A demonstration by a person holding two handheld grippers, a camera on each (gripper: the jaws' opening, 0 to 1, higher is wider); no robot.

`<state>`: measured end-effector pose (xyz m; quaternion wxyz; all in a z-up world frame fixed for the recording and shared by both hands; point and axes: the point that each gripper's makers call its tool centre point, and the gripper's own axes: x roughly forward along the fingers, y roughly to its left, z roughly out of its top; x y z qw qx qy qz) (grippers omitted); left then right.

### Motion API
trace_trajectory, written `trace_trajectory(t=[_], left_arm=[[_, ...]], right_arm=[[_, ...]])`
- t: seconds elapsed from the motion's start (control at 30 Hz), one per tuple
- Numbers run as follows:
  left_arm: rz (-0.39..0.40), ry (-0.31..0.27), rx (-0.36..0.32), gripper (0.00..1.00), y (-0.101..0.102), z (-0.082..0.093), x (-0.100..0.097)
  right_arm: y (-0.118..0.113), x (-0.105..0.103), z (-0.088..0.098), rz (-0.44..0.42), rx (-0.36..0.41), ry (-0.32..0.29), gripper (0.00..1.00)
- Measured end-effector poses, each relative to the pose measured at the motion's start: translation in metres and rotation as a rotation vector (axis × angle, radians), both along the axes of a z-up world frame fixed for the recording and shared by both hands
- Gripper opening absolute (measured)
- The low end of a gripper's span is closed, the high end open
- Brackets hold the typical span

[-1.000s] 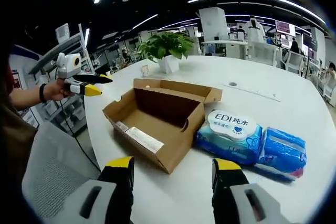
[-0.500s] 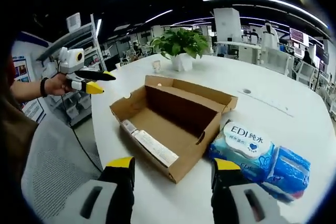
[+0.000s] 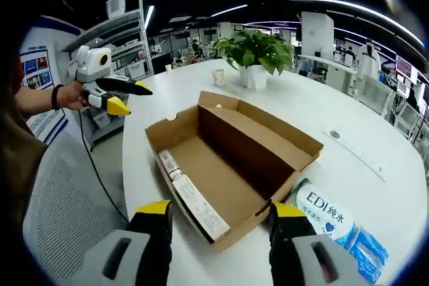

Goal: Operate the shoe box by opening the lid, removing the specified soft item, and placing it in the target area until the item is outside and the box remains undamaged.

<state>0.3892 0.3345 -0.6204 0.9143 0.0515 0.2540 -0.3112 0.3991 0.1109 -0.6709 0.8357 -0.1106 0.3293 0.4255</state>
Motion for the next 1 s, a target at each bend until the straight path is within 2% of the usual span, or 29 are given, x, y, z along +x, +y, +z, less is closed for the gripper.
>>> trace_trajectory(t=[0.6, 0.67, 0.73, 0.87, 0.93, 1.0], left_arm=[[0.005, 0.006, 0.017, 0.57, 0.007, -0.003, -0.015], [0.004, 0.003, 0.017, 0.57, 0.008, -0.002, -0.016], [0.002, 0.004, 0.017, 0.57, 0.008, -0.003, -0.015], [-0.001, 0.0, 0.028, 0.57, 0.009, -0.003, -0.021], [0.002, -0.007, 0.057, 0.57, 0.011, -0.005, -0.023], [0.009, -0.008, 0.052, 0.57, 0.012, -0.004, -0.025]], right_arm=[[0.013, 0.018, -0.011, 0.112, -0.089, 0.015, 0.56], [0.011, 0.022, -0.014, 0.174, -0.177, -0.029, 0.56], [0.016, 0.022, -0.016, 0.23, -0.221, -0.043, 0.56], [0.025, 0.025, -0.018, 0.3, -0.267, -0.06, 0.57], [0.029, 0.027, -0.022, 0.342, -0.293, -0.056, 0.58], [0.03, 0.026, -0.028, 0.387, -0.328, -0.046, 0.59]])
